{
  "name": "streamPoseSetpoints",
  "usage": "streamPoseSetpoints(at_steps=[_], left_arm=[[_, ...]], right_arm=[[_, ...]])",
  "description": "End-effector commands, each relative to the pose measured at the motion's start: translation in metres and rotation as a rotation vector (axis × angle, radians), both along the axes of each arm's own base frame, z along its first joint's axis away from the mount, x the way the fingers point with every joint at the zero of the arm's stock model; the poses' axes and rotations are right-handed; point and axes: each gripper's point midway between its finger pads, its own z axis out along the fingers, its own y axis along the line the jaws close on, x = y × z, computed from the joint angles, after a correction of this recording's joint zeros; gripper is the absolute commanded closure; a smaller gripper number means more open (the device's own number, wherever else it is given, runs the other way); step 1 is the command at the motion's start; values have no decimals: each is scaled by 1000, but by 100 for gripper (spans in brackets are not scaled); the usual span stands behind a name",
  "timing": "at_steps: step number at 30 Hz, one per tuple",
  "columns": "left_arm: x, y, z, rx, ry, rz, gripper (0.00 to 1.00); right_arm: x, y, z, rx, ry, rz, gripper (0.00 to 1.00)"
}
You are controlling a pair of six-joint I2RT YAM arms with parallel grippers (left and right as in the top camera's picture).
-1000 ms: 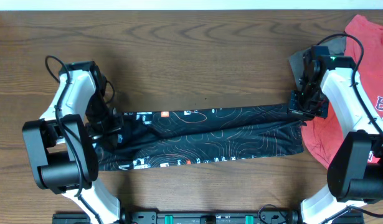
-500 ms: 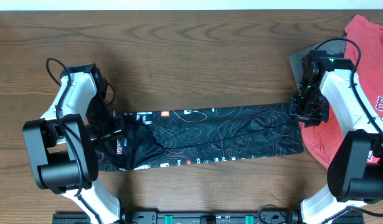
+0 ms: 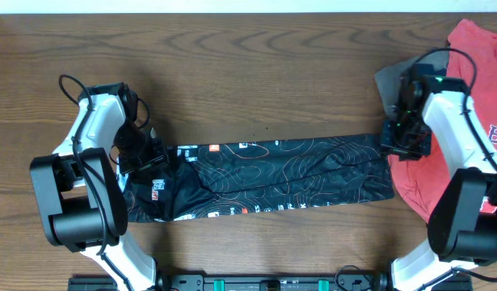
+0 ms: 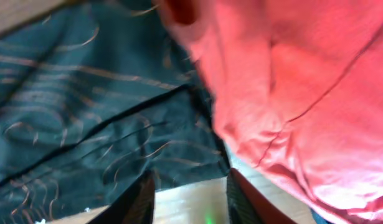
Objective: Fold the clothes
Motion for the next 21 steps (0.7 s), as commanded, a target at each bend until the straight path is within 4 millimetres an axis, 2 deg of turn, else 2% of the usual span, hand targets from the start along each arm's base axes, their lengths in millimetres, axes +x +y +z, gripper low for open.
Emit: streamPoseSetpoints(at_steps=[1,3,4,7,12,21], left_arm=[[0,-3,2,-23,-1,5,51],[3,-10,4,-71,-23,-4,52],[6,-15,6,-104,-41,-7,52],[14,-20,10,-137,-92,-1,52],[22,-19,20,-126,-163,-7,52],[28,-18,34,-115,-239,-12,51]], right_arm=[[-6,-14,-6,4,1,-40,76],[-5,-14,-15,43,-19,-39,90],[-4,-9,-21,93,-37,-9,93],[-6,-3,-39,158,-67,17,93],[-9,-21,-65,91,-104,-21,94],[-10,-46,-85,20,-162,-76,93]])
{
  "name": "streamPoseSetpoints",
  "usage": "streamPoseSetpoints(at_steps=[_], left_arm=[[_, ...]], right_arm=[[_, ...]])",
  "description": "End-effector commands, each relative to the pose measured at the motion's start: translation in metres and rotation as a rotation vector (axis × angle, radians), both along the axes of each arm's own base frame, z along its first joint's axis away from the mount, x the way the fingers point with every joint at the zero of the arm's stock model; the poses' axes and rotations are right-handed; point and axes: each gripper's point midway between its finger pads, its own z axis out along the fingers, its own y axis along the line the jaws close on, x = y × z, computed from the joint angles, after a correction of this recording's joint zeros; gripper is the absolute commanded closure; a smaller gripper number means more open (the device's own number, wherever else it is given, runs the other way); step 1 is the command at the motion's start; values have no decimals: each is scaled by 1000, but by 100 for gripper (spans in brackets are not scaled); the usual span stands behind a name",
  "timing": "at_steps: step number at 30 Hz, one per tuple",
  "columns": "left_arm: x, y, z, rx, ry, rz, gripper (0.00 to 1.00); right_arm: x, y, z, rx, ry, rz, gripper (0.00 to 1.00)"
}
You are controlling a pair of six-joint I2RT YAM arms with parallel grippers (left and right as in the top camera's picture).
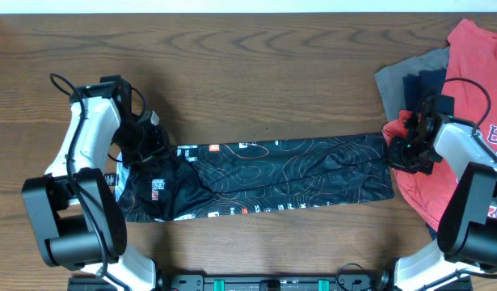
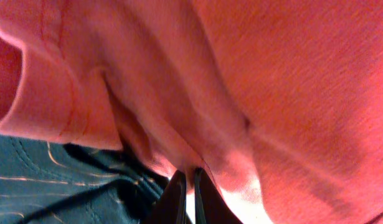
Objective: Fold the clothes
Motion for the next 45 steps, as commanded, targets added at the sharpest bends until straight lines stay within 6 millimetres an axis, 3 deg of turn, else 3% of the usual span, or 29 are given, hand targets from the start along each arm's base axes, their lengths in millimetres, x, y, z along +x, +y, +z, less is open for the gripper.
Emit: streamPoseSetpoints(at_steps=[1,7,11,13,17,22,25,37,45], left_arm=[[1,-1,6,-8,-24,-14,51],[0,-1,6,-8,-24,-14,52],[0,-1,6,-9,-21,-14,51],[0,-1,6,-8,-22,-15,52],[0,-1,6,-8,-22,-15,51],[0,-1,6,-8,-21,-14,51],[0,-1,6,-8,-21,-15,51],[0,-1,6,-8,-21,-14,51],[-1,-1,6,-9,-17,-14,51]], right_arm=[[-16,-24,-15,-87,35,-36,93],[-32,-92,-9,-312,50,-322,82],[-38,-112,-2,-279,44,-455,70],[-31,-107,-1,-199,16,-448,69],[-12,-76,-1,-27,-44,-309,66],[-9,-14,7,239,-67,-87,59],[-9,12,15,356,-90,1,53],[-12,13,12,335,-67,13,46],[-11,31,7,332,-68,87,43]])
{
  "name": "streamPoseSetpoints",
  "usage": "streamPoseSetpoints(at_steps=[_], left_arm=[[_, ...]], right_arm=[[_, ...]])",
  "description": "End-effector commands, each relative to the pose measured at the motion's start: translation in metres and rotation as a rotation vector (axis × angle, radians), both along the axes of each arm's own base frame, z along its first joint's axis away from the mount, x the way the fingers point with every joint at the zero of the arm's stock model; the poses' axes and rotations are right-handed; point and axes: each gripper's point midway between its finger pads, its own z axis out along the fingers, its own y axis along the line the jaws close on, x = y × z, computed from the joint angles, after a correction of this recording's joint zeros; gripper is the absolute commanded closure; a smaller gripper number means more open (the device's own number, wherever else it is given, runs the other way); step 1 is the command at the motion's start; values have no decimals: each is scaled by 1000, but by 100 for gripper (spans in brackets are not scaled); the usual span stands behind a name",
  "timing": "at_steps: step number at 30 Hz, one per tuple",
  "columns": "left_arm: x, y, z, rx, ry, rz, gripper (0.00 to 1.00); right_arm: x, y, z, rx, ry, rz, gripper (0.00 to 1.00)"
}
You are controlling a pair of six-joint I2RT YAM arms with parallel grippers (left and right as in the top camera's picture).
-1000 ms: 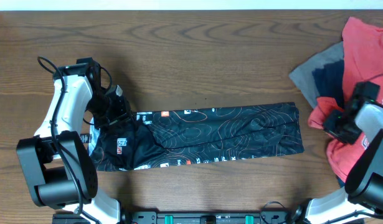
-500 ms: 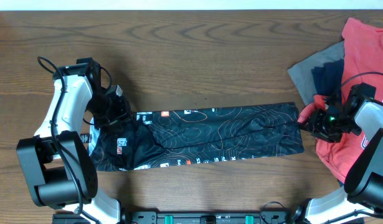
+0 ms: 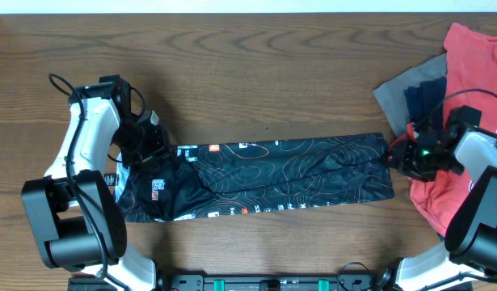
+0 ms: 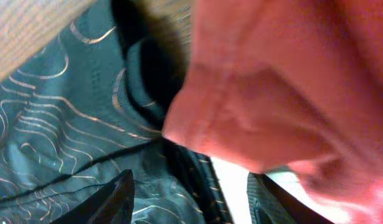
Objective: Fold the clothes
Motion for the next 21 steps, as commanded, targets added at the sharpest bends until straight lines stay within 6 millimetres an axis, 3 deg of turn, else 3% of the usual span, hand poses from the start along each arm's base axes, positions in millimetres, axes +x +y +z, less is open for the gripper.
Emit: streamPoseSetpoints(at_steps=[1,9,17,21], left_arm=[[-1,-1,5,-9,-17,-14,51],[-1,-1,5,-9,-17,-15,51],[-1,-1,5,-9,-17,-15,51],[-1,-1,5,-9,-17,-15,51]], right_arm=[[-4,16,-7,9,8,80,43],[-7,24,-13,-63,37,149,41],[-9,30,-15,-64,41,170,53],[-12,23,-19,-107,56,169,52]])
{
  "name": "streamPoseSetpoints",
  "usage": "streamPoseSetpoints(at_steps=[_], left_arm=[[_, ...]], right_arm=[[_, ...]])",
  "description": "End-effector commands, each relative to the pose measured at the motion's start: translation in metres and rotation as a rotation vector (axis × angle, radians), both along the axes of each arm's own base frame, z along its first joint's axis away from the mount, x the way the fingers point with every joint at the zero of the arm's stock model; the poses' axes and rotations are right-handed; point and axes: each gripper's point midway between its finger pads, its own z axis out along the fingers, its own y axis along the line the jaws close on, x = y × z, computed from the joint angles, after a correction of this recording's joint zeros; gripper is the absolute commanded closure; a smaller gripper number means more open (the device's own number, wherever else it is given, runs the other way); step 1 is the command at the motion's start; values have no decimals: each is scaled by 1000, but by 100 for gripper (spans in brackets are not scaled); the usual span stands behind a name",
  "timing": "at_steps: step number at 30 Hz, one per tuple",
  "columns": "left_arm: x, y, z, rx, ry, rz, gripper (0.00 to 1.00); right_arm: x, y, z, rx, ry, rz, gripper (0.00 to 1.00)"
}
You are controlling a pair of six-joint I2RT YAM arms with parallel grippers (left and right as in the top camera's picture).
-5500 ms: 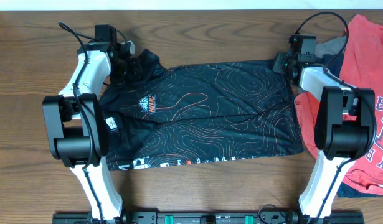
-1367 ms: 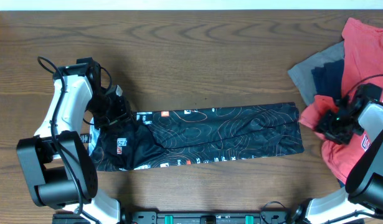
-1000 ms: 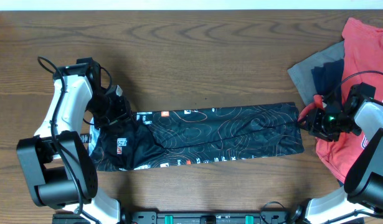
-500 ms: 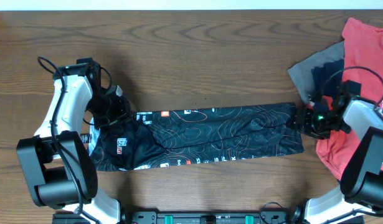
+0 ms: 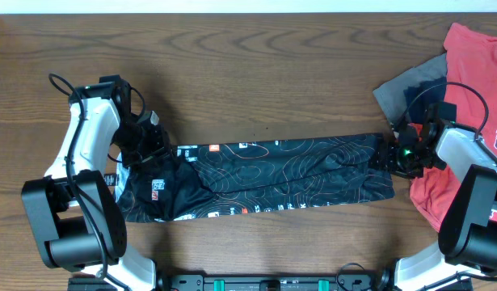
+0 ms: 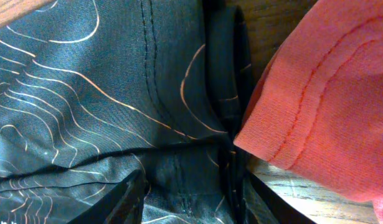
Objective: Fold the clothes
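A long black garment with thin contour lines (image 5: 272, 176) lies as a strip across the table (image 5: 256, 73). My left gripper (image 5: 153, 149) sits at its upper left corner; the overhead view does not show how its jaws stand. My right gripper (image 5: 390, 158) is at the strip's right end. In the right wrist view the right gripper (image 6: 191, 202) is open, its fingers (image 6: 126, 199) on either side of the black garment's (image 6: 85, 93) dark hem.
A red shirt (image 5: 474, 65) lies at the right edge, its hem (image 6: 328, 93) just beside the black garment's end. A grey garment (image 5: 398, 85) and a dark blue one (image 5: 422, 90) lie under it at the back right.
My right gripper has moved a little left, from the red shirt's sleeve hem to the black garment's right hem. It is still open. The left arm has not moved.
The red shirt first overlapped the black garment's right end, with my right gripper open above it. Then that gripper was shut on the red fabric. Later the red shirt lay further right, off the black garment, and the gripper was open. Now it straddles the black hem.
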Motion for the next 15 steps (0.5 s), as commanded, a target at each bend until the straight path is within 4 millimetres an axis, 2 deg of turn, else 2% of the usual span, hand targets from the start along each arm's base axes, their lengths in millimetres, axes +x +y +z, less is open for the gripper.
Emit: streamPoseSetpoints(at_steps=[1,4,6,9,11,13,15], left_arm=[[0,-1,5,-8,-19,-15,51],[0,-1,5,-8,-19,-14,51],[0,-1,5,-8,-20,-14,51],[0,-1,5,-8,-19,-14,51],[0,-1,5,-8,-19,-14,51],[0,-1,5,-8,-19,-14,51],[0,-1,5,-8,-19,-14,51]], right_arm=[[-10,-7,-12,-64,42,12,51],[-7,-20,-15,-135,50,-34,51],[-4,-21,-15,-140,37,-37,58],[-3,-21,-14,-138,35,-37,85],[-3,-19,-14,-129,35,-36,95],[-3,-15,-13,-110,31,-32,96],[-3,-9,-13,-93,27,-13,92]])
